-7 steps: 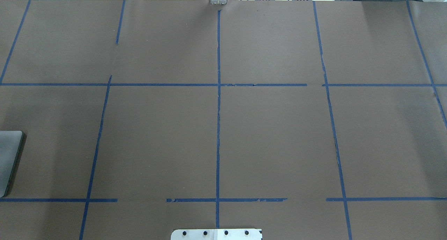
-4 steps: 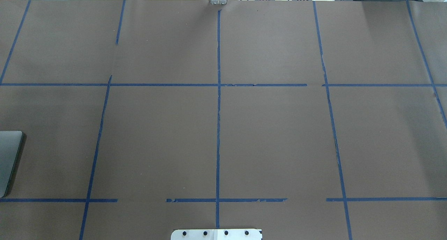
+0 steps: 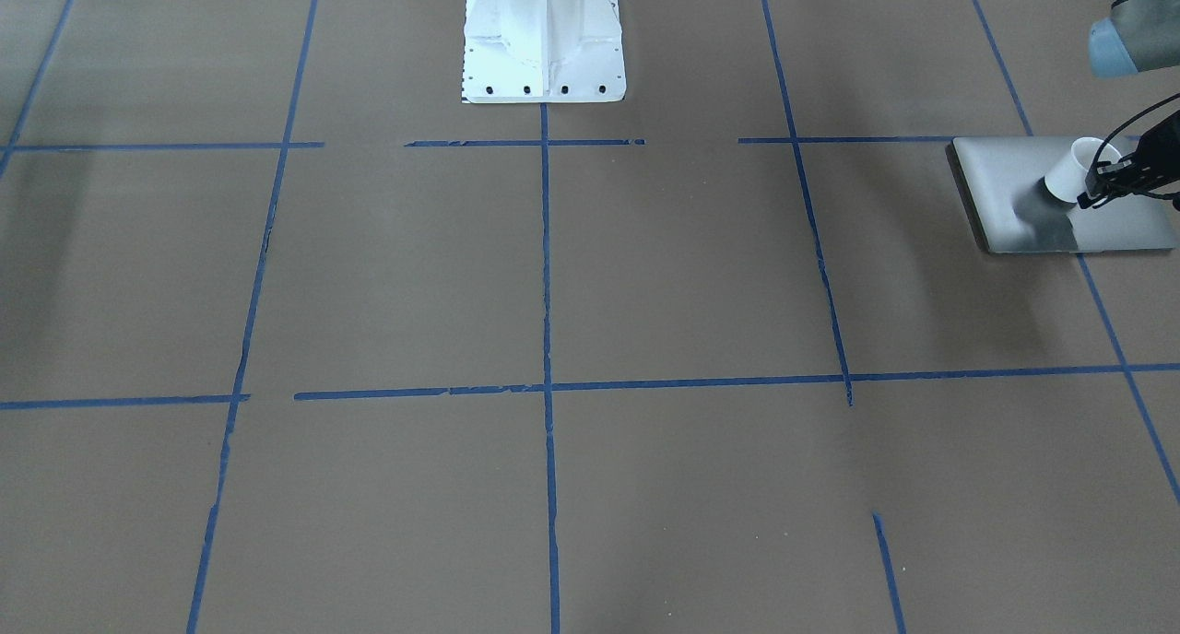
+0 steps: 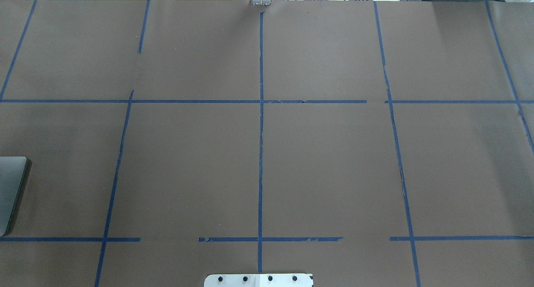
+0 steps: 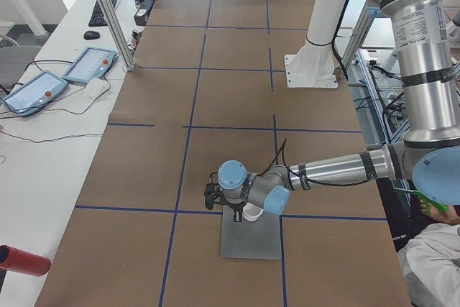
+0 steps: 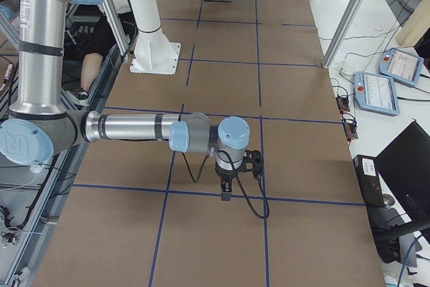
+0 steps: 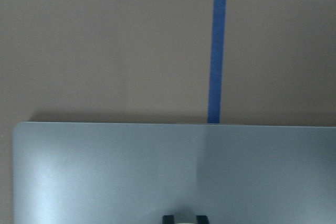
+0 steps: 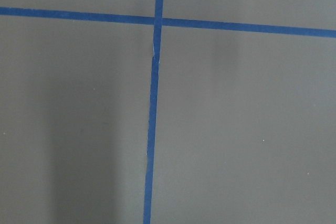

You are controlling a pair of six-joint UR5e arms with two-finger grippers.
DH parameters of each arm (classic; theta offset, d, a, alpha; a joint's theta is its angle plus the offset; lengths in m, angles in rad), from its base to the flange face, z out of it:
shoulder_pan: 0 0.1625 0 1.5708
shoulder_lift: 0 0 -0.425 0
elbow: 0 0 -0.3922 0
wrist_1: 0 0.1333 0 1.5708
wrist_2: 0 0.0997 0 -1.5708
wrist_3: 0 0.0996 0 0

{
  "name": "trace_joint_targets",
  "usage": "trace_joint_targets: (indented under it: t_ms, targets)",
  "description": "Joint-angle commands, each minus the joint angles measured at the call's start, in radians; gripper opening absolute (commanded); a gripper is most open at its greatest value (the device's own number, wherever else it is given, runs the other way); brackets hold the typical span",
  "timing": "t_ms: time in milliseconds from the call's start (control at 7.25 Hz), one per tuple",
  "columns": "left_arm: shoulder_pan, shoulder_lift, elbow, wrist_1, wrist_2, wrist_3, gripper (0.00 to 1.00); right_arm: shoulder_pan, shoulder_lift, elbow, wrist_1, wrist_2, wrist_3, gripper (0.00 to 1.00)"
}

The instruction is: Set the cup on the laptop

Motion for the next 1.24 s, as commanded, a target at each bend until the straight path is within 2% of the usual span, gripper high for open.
trace_joint_targets:
  t_ms: [0, 138, 276, 552, 828, 1103]
  targets:
    - [0.019, -0.002, 0.003, -0.017, -0.003, -0.014, 0.00, 0.000, 0.000, 0.000, 0.000, 0.001, 0.000, 1.00]
    - [0.019, -0.001, 0.005, -0.014, -0.002, -0.013, 0.05, 0.000, 0.000, 0.000, 0.000, 0.001, 0.000, 1.00]
    - [0.018, -0.001, 0.005, -0.016, 0.004, -0.011, 0.32, 0.000, 0.000, 0.000, 0.000, -0.001, 0.000, 1.00]
    - [0.018, -0.001, 0.005, -0.014, 0.004, -0.010, 0.55, 0.000, 0.000, 0.000, 0.000, 0.001, 0.000, 1.00]
    - [0.010, -0.005, -0.001, -0.007, -0.005, -0.004, 1.00, 0.000, 0.000, 0.000, 0.000, 0.001, 0.000, 1.00]
    - [-0.046, -0.005, -0.010, 0.010, -0.009, 0.074, 1.00, 0.000, 0.000, 0.000, 0.002, 0.001, 0.000, 1.00]
